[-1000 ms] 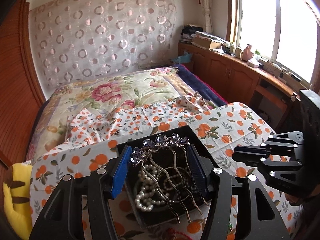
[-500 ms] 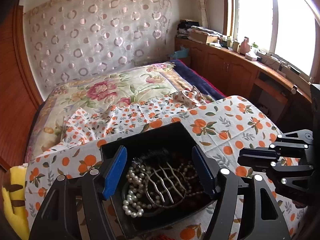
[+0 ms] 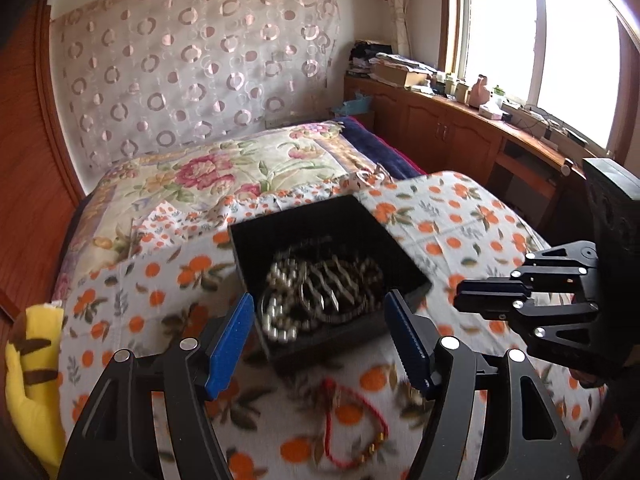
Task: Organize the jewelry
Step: 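Move the left gripper to the red string bracelet and close on it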
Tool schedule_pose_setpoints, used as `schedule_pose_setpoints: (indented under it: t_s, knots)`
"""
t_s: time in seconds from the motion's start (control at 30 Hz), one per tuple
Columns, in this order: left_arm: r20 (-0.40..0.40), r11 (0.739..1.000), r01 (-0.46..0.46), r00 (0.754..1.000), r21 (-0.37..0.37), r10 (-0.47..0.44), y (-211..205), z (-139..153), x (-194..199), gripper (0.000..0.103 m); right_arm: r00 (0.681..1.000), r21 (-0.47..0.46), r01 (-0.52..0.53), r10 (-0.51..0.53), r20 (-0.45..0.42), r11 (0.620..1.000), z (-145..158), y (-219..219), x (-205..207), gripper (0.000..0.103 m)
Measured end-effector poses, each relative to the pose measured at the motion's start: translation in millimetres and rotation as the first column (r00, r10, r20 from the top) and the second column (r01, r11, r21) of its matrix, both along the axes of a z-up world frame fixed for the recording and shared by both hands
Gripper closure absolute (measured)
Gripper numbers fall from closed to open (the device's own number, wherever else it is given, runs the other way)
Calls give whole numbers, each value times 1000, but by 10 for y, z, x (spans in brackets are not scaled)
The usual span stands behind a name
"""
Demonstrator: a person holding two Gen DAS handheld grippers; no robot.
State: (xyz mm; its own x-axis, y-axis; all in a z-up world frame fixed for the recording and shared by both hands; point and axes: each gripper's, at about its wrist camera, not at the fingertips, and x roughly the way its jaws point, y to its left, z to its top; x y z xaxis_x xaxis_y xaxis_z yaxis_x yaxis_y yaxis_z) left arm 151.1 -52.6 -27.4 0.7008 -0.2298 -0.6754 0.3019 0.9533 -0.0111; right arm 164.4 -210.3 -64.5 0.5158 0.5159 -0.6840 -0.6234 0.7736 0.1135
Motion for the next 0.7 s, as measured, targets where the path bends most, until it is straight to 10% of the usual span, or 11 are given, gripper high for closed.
schedule_pose_setpoints:
  t_s: [0.7]
  knots:
    - [-139,1000,-14,990,-5,14,215,-560,-269,38,998,-77,-49,45,-44,996,-219,248,-246,89]
